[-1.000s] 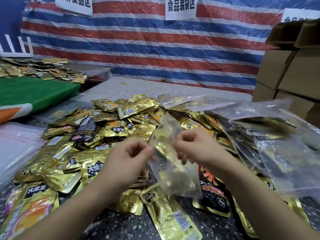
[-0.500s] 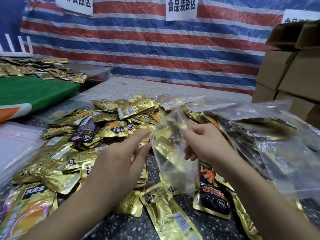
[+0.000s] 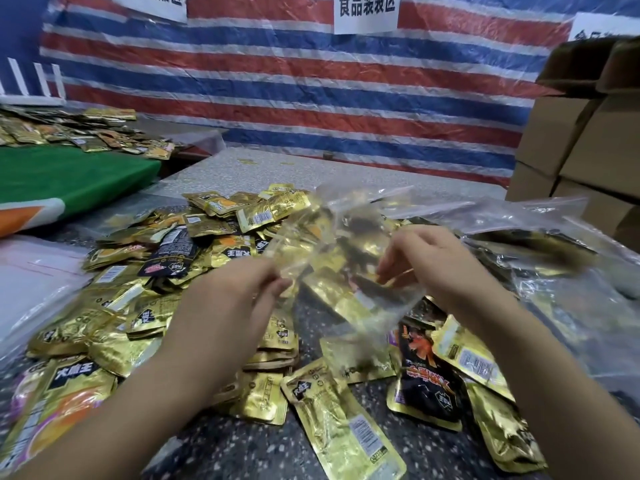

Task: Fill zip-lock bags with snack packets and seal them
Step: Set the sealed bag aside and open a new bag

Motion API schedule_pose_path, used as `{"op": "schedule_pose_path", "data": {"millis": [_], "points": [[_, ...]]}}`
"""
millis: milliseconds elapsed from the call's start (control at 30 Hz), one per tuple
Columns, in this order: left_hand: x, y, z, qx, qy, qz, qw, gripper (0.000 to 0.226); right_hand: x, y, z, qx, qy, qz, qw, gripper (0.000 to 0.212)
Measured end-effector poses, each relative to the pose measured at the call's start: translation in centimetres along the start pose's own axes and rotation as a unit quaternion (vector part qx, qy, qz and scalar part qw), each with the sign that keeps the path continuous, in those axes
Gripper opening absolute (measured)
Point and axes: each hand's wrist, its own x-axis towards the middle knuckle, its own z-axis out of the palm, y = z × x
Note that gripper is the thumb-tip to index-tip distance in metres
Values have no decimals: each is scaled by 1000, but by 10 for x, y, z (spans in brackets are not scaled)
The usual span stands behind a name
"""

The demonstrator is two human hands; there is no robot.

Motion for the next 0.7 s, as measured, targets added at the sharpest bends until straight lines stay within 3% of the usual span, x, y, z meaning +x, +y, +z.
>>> {"op": "schedule_pose_path", "data": {"millis": [67,133,267,333,467,700], "points": [[3,-6,-1,-2,5,-15,1000,11,2,11,-18,-245,-46,-17,968,27],[4,-8,0,-5,8,-21,1000,12,2,21,-26,-396,-159,-5,904,24],[6,-10,-4,1,57,-23,998,8,3,33,-15,-454,-254,9,854,32],[8,-12,-8,-2,95,-22,995,7,9,37,-8,-441,-246,19,863,29],[12,-17,-15,7,149,-21,989,8,31,47,9,-412,-166,-8,896,46],[12,-20,-16,-2,151,-3,988,6,67,47,46,-323,-153,5,934,47]]}}
